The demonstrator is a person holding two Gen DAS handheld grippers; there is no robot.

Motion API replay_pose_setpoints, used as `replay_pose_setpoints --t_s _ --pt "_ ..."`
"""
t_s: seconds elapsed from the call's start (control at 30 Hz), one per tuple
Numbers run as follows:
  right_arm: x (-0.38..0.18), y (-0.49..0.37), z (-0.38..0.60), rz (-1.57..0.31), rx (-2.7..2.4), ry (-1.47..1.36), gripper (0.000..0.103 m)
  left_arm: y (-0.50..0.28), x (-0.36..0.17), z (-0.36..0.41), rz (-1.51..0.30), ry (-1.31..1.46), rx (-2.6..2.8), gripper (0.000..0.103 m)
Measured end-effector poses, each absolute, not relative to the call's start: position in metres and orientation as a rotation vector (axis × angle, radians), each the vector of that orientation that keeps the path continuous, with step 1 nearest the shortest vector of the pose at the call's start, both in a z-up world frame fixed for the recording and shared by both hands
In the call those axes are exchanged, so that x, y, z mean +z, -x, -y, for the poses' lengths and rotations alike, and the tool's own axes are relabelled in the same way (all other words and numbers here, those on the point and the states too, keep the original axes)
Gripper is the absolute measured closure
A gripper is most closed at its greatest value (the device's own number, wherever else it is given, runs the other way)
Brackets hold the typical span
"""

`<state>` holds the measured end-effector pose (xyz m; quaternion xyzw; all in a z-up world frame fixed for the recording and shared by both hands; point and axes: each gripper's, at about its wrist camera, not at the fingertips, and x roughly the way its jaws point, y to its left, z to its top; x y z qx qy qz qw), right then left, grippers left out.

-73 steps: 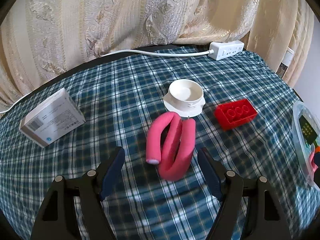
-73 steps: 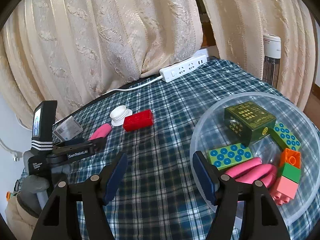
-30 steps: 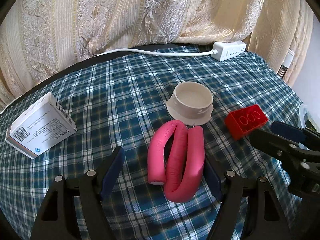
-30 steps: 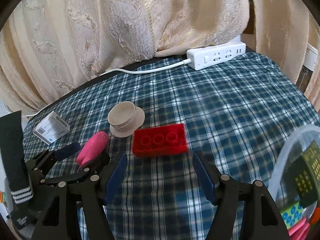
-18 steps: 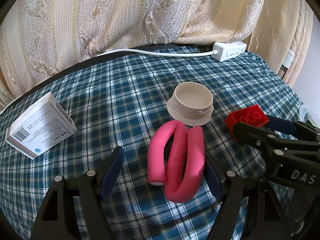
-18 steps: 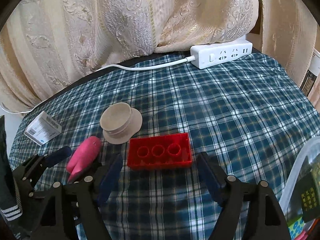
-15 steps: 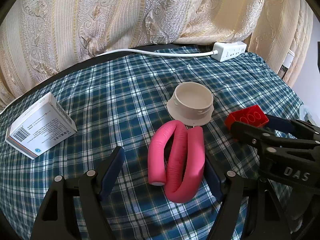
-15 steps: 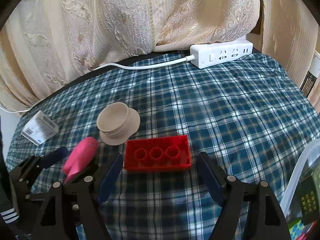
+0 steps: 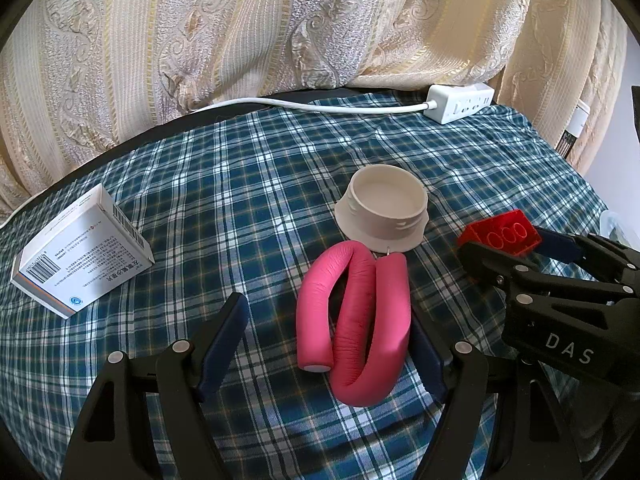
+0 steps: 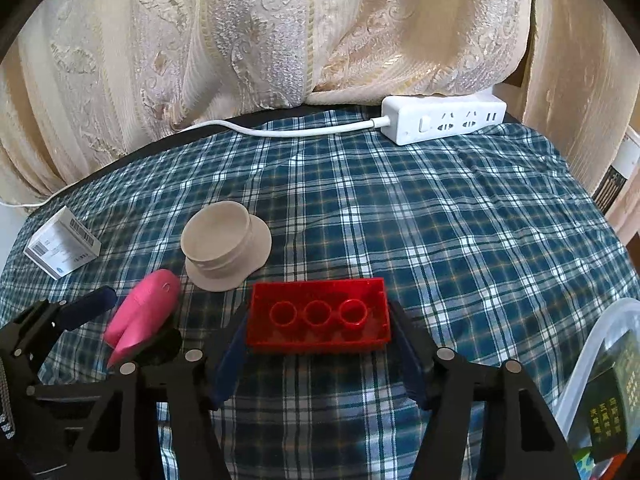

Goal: Organize objects
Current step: 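Carry the pink curler and red brick toward the clear bowl with both grippers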

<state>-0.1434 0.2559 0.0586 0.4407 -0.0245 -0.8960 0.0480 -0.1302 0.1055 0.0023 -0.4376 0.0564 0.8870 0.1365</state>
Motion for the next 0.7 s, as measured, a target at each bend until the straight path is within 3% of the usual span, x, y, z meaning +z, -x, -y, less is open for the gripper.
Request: replay_pose_setpoints --t_s 0.4,0.7 --pt "0.065 0.123 -0.267 0.159 -2.754 -1.316 0.035 0.129 0.002 -0.106 -0.162 1.266 2.568 0.027" --pt "0.082 0.096 -0.27 0.181 -2.791 -1.239 0.035 0.131 0.007 -0.105 -0.158 1.243 2.565 0.047"
